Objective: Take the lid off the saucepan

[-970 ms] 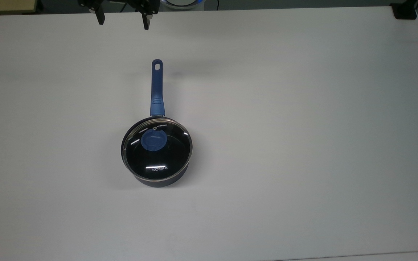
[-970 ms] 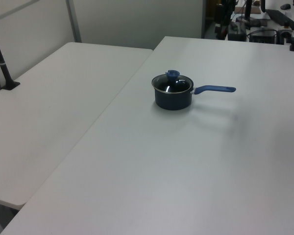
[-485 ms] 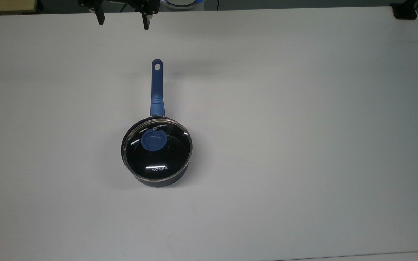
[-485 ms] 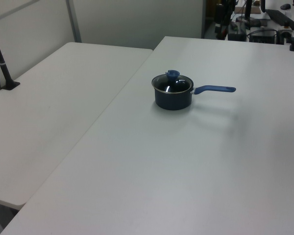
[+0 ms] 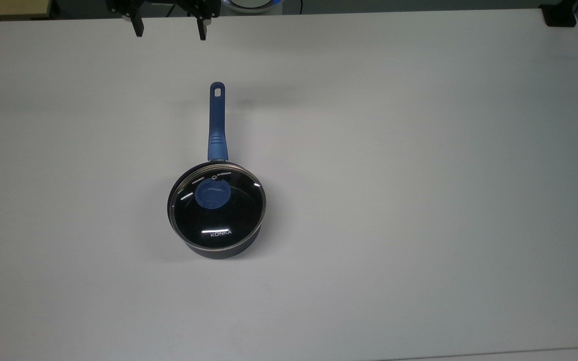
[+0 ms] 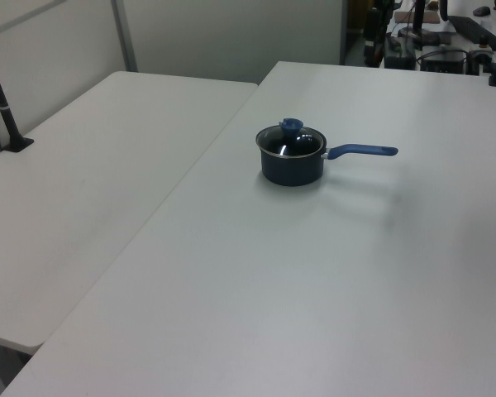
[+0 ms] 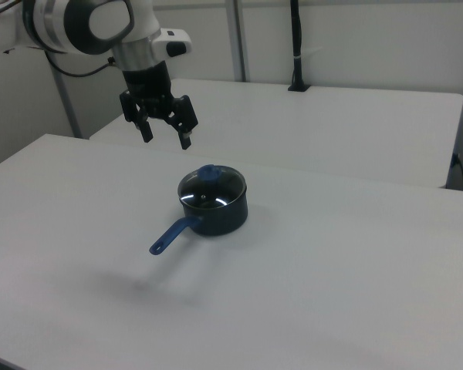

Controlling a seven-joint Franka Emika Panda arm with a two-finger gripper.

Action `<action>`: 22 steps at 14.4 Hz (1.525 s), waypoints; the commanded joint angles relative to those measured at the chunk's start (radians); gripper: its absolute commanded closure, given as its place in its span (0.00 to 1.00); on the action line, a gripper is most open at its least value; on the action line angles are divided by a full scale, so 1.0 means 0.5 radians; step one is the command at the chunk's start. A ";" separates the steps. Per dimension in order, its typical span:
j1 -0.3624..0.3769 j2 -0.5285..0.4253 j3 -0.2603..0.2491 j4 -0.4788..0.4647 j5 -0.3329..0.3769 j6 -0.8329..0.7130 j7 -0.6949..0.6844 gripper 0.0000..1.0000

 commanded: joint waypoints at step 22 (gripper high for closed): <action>0.217 0.830 0.088 -0.003 -0.586 1.261 1.406 0.18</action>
